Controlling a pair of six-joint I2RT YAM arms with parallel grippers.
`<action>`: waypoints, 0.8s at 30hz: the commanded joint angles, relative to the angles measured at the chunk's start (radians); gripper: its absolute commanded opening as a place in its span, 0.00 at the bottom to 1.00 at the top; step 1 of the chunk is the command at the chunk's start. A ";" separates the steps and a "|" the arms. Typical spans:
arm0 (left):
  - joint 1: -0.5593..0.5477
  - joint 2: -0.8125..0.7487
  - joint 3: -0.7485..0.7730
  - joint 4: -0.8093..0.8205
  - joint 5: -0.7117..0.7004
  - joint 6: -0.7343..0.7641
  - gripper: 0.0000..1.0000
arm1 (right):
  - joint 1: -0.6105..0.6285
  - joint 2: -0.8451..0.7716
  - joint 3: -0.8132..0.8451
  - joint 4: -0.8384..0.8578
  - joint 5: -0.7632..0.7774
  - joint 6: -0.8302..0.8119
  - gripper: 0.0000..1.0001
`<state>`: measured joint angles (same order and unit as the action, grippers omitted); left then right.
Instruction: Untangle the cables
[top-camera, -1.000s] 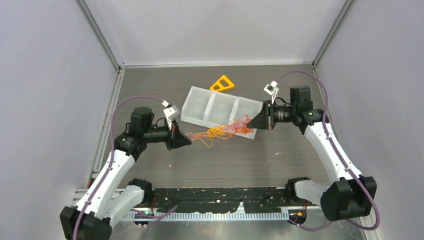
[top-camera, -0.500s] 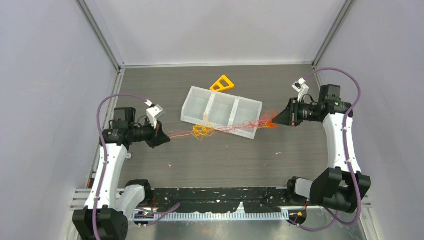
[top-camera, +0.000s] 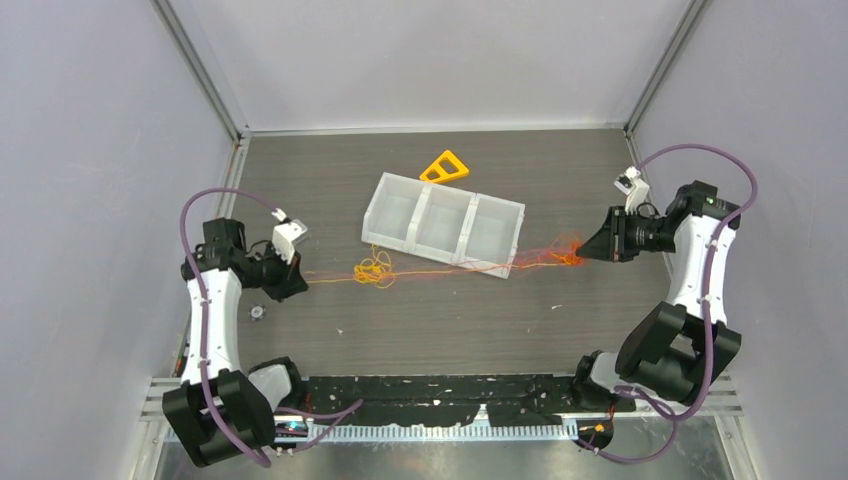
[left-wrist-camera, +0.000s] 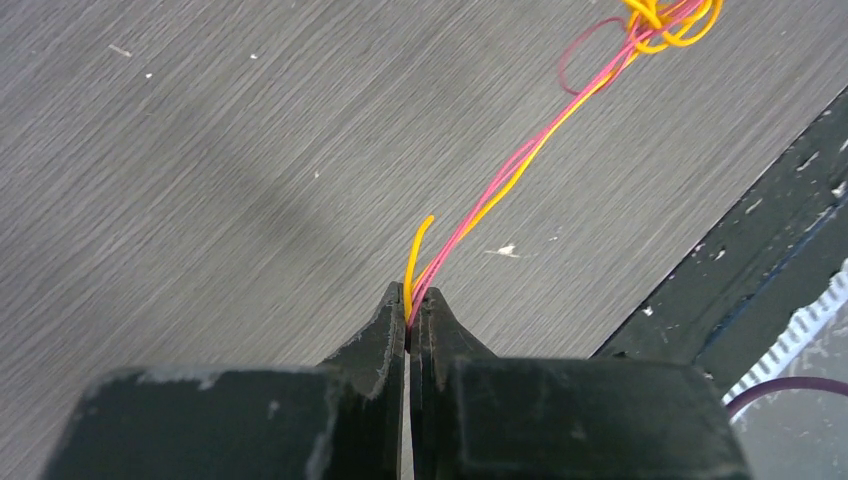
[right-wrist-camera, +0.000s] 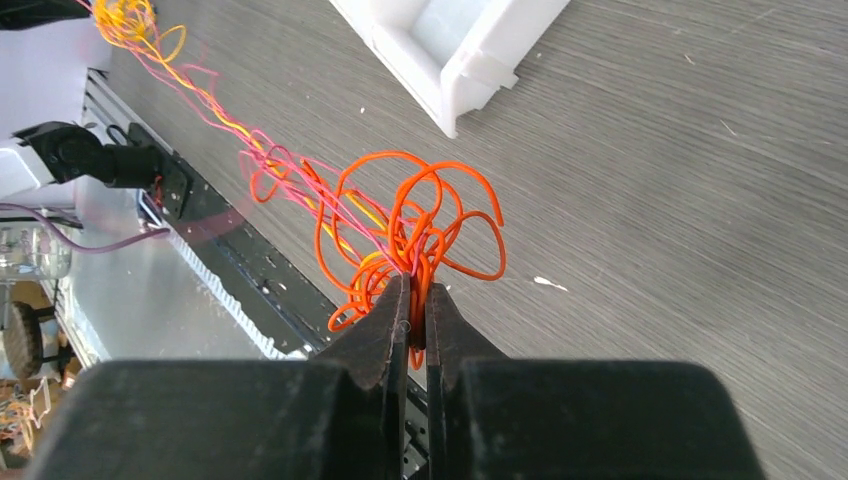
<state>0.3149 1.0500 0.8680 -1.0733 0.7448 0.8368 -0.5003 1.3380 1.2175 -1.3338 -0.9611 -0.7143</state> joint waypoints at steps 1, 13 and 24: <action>0.022 0.016 0.019 0.014 -0.047 0.104 0.00 | -0.024 -0.005 0.026 -0.020 0.054 -0.094 0.06; -0.344 -0.050 -0.064 0.147 -0.088 -0.025 0.06 | 0.234 -0.117 -0.062 0.154 -0.032 0.108 0.06; -0.592 -0.177 0.032 0.616 0.176 -0.690 1.00 | 0.629 -0.301 -0.158 0.623 -0.094 0.541 0.05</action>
<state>-0.1066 0.9501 0.8841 -0.8631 0.8173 0.5766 0.0265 1.1019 1.0851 -0.9810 -1.0111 -0.3992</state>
